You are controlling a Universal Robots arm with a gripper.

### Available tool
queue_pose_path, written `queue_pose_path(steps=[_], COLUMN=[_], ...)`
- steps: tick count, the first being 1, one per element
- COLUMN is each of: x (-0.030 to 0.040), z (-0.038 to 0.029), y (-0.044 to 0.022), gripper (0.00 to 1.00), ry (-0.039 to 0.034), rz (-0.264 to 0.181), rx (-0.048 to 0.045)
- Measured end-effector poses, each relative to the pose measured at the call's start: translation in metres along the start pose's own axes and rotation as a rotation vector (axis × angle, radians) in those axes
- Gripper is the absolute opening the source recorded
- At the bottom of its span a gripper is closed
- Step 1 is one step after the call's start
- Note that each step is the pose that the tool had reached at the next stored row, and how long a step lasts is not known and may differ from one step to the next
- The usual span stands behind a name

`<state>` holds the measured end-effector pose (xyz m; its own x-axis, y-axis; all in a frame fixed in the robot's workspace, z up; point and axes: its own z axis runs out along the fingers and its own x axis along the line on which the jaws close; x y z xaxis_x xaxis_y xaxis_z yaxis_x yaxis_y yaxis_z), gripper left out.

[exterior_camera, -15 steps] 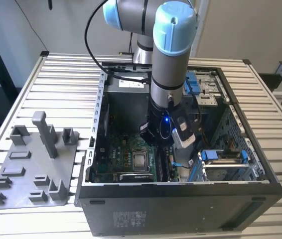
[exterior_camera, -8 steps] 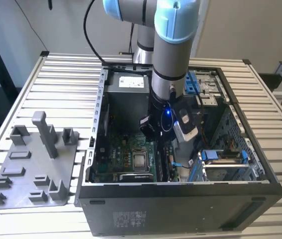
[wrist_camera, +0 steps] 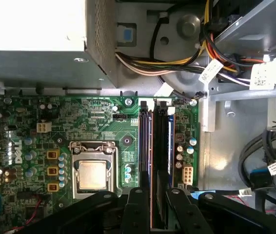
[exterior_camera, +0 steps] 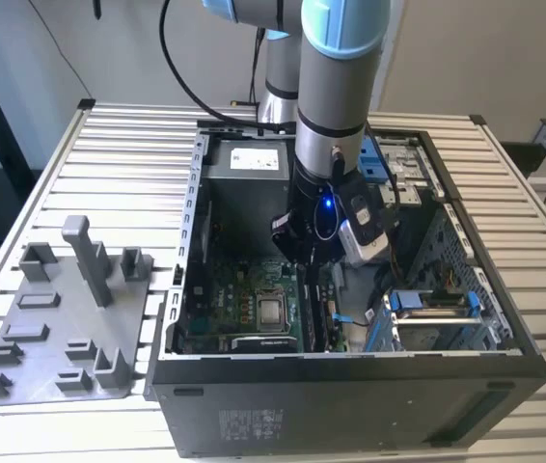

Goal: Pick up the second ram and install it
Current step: 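Insert the second ram into the second slot, then press down the second ram until it locks into place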

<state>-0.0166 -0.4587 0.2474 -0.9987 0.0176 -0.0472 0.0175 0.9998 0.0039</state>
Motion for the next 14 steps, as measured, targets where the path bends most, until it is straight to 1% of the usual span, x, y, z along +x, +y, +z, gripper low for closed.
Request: queue_pose_path(steps=[2,3,4,14], x=[0.0,0.0,0.0,0.0], z=[-0.0002,-0.0002,-0.0004,-0.0016], y=[0.0,0.0,0.0,0.0], gripper=[0.2,0.13,0.11,0.11], ry=[0.0,0.0,0.0,0.0], rz=[0.0,0.0,0.0,0.0], rx=[-0.0001,-0.0001,0.0,-0.0001])
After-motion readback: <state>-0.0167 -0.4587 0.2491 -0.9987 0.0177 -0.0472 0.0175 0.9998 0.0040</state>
